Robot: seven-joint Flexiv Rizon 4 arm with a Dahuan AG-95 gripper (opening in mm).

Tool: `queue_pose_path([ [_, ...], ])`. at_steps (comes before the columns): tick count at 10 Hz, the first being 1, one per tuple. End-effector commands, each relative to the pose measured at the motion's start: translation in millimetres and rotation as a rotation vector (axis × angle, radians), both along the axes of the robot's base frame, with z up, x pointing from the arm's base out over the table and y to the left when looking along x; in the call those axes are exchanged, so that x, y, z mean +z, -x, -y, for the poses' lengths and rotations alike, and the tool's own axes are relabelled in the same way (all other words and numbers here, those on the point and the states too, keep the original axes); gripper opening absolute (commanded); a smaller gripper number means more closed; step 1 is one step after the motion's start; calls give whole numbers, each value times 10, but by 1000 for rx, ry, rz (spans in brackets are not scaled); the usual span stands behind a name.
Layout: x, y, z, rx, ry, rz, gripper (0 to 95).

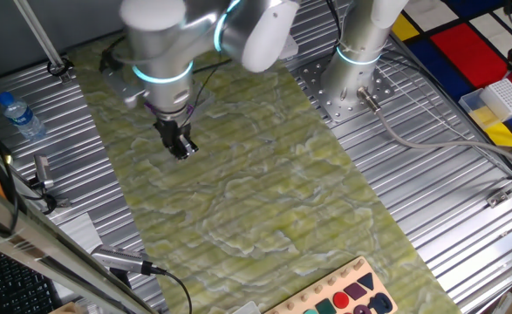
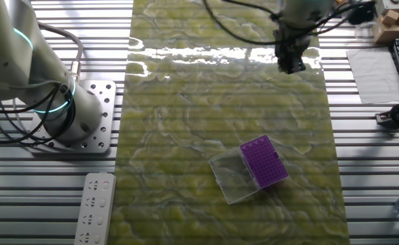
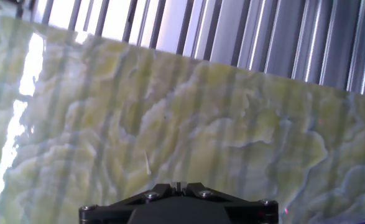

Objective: Insert a small pipette tip into the holder for small pipette tips

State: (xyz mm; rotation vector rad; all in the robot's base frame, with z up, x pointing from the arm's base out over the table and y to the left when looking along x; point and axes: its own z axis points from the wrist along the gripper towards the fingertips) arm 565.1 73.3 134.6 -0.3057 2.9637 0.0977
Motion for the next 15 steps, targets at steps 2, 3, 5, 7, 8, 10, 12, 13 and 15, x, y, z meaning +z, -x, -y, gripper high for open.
queue_pose_path([
  [2, -42, -32, -12, 19, -20, -9, 0],
  [3, -42, -32, -12, 16, -25, -7, 0],
  [5, -42, -32, -12, 16, -30, -3, 0],
  [7, -42, -32, -12, 10, -39, -2, 0],
  [8, -42, -32, -12, 9, -39, -15, 0],
  [10, -42, -32, -12, 13, -36, -61, 0],
  [12, -42, -32, -12, 24, -29, -47, 0],
  [13, -42, -32, -12, 27, -30, -20, 0],
  [15, -42, -32, -12, 29, -68, 76, 0],
])
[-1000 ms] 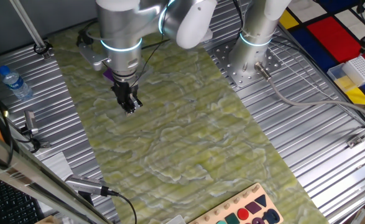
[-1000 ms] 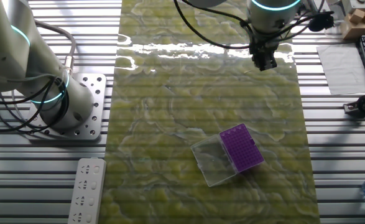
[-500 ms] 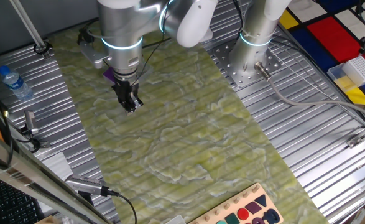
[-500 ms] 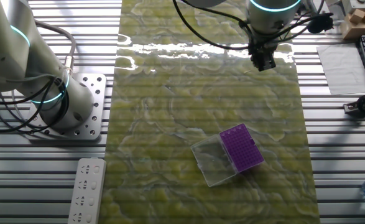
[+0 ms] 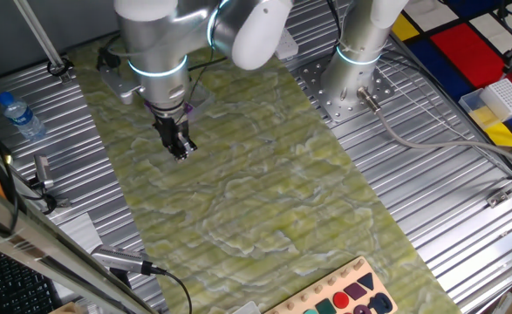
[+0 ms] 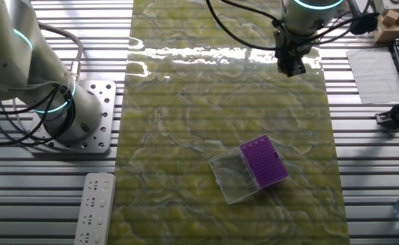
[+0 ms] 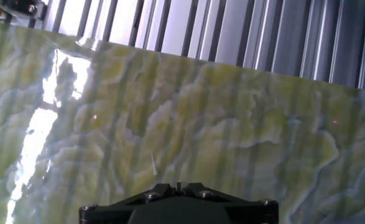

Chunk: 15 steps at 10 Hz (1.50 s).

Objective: Insert a small pipette tip into the holder for small pipette tips

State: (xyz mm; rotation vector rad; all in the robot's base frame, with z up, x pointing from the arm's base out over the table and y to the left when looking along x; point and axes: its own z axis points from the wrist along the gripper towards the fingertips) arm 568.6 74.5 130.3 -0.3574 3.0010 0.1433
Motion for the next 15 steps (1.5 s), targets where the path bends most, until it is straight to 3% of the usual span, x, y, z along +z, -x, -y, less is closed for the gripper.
queue_pose_path([
  [1, 1, 4, 1, -16, -57, 128, 0],
  [3, 1, 4, 1, -16, -72, 132, 0],
  [7, 1, 4, 1, -15, -69, 123, 0],
  [11, -324, -17, -86, 5, -94, 141, 0],
  [14, -467, -12, -124, 8, -96, 138, 0],
  [15, -517, -9, -139, 9, -91, 126, 0],
])
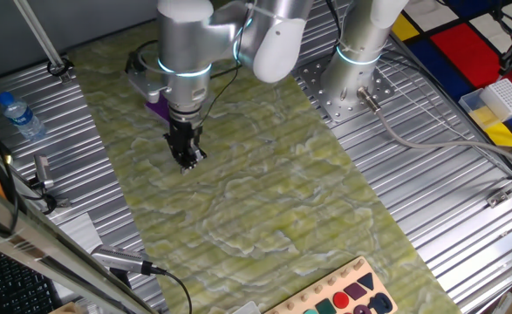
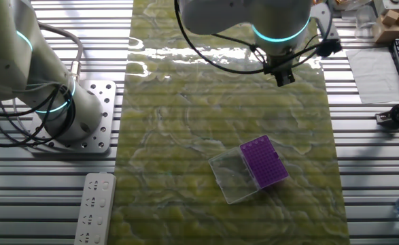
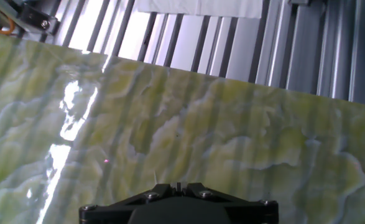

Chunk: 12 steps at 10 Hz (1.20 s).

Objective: Insert a small pipette tip into the holder for small pipette tips

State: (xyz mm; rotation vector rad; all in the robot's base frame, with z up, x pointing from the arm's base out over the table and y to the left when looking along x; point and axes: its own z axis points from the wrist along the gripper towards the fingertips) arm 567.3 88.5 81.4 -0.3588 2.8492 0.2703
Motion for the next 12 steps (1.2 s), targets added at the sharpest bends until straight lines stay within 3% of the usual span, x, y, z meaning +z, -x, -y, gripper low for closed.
queue_pose_path([
  [1, -44, -21, -5, -3, 16, -6, 0],
  [12, -362, 19, -132, 18, 0, -3, 0],
])
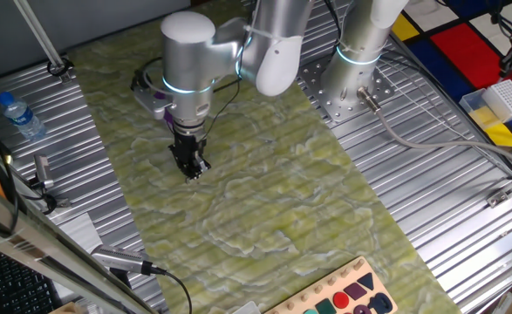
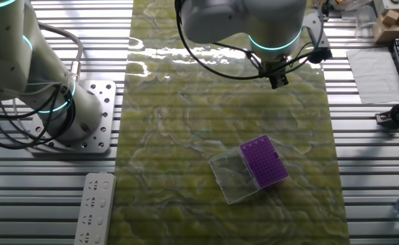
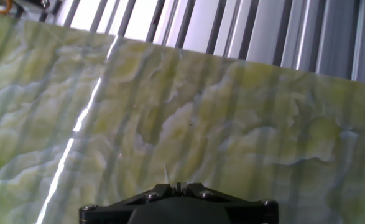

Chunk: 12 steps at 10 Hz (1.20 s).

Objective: Insert a small pipette tip into the holder for small pipette tips

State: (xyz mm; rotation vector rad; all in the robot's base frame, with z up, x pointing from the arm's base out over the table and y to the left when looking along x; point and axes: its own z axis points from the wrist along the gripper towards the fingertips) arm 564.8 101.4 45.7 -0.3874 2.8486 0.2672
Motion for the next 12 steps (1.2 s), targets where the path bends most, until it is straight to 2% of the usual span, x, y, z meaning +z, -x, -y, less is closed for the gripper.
queue_pose_path([
  [1, -5, -6, -3, -6, -6, -6, 0],
  [3, -5, -6, -3, -5, -5, -30, 0],
  [7, -5, -6, -3, 124, -3, -33, 0],
  [12, -5, -6, -3, 106, -8, -38, 0],
])
